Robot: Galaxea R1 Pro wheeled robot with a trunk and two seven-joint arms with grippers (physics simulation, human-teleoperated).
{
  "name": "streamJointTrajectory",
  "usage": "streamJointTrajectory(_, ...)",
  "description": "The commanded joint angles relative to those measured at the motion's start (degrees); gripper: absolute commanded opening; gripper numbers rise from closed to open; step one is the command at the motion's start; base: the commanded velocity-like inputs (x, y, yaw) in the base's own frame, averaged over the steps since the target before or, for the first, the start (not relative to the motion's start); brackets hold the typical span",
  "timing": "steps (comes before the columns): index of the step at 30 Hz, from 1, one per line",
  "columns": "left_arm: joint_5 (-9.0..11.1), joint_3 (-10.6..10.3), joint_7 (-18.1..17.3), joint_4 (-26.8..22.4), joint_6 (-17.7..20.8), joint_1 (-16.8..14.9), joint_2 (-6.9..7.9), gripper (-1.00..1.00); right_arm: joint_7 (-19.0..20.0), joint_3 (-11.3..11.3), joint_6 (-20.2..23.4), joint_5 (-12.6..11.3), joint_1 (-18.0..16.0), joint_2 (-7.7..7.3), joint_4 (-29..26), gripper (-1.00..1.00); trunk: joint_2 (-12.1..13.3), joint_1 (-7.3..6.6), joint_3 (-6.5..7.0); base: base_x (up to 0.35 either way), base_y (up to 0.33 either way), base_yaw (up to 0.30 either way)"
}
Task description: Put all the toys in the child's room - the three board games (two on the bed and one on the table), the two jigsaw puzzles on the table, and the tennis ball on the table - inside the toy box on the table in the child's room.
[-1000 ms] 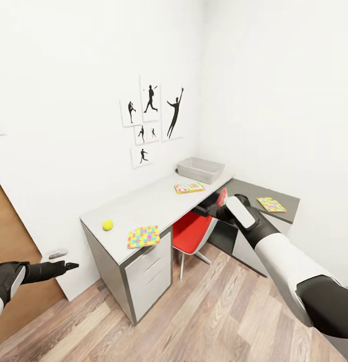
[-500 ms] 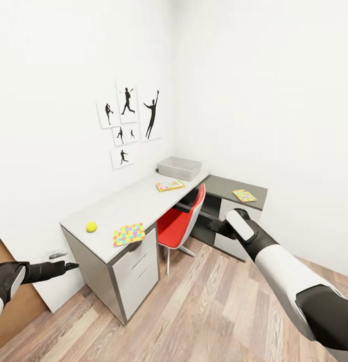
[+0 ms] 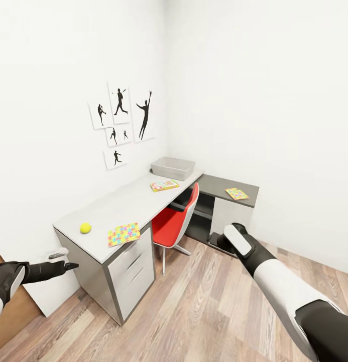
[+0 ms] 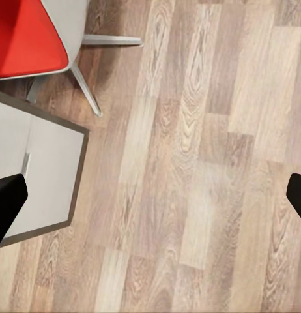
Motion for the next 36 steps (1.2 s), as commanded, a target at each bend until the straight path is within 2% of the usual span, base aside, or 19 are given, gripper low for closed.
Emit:
streamJointTrajectory(1,-0.56,0.48,-0.43,-0.07,0.38,-0.07,-0.05,1.00,-0.45,0.42,-0.09,-0.45,0.00,-0.04,-0.15,1.00,-0.10,0.02,-0.11,-0.002,0.001,-0.004)
streamJointTrajectory(11,-0.56,0.48,-0.43,-0.07,0.39,-0.07,-0.05,1.00,-0.43,0.61,-0.88,-0.48,0.47,0.15,-0.23,1.00,-0.10,0.02,-0.11,0.000,0.000,-0.001)
streamJointTrajectory(16,-0.46,0.54,-0.56,-0.07,0.39,-0.07,-0.07,1.00,-0.41,0.57,-1.18,-0.61,2.49,0.17,-0.32,1.00,-0.10,0.02,-0.11,0.000,0.000,0.000)
streamJointTrajectory(19,-0.32,0.93,-1.17,-0.07,0.49,-0.07,-0.06,1.00,0.40,0.55,-3.54,-0.73,4.60,0.17,-0.29,1.00,-0.10,0.02,-0.11,0.000,0.000,0.000)
streamJointTrajectory(21,-0.28,1.38,-1.72,-0.07,0.57,-0.07,-0.06,1.00,1.62,0.55,-5.66,-0.77,5.52,0.16,-0.27,1.00,-0.10,0.02,-0.11,0.000,0.000,0.000)
streamJointTrajectory(22,-0.25,1.93,-2.50,-0.07,0.67,-0.07,-0.07,1.00,3.41,0.55,-7.95,-0.74,6.38,0.15,-0.19,1.00,-0.10,0.02,-0.11,0.000,0.000,0.000)
streamJointTrajectory(26,-0.22,3.30,-4.91,-0.07,1.07,-0.07,-0.08,1.00,7.94,0.54,-12.09,-0.52,8.11,0.15,-0.06,1.00,-0.10,0.02,-0.11,0.000,0.000,0.000)
streamJointTrajectory(27,-0.24,4.10,-6.33,-0.05,1.76,-0.07,-0.07,1.00,10.27,0.54,-13.90,-0.43,9.07,0.15,-0.01,1.00,-0.10,0.02,-0.11,0.000,0.000,0.000)
streamJointTrajectory(30,-0.26,5.38,-7.89,0.21,3.97,-0.07,-0.09,1.00,13.37,0.56,-16.74,-0.34,10.55,0.18,0.14,1.00,-0.10,0.02,-0.11,0.000,0.000,0.000)
streamJointTrajectory(31,-0.24,6.28,-8.43,0.72,6.04,-0.07,-0.17,1.00,15.07,0.64,-18.77,-0.31,11.43,0.22,0.33,1.00,-0.10,0.02,-0.11,0.000,0.000,0.000)
streamJointTrajectory(36,-0.09,8.91,-9.04,2.15,9.82,-0.11,-0.44,1.00,17.46,0.73,-22.71,-0.12,12.85,0.40,0.63,1.00,-0.10,0.02,-0.11,0.000,0.000,0.000)
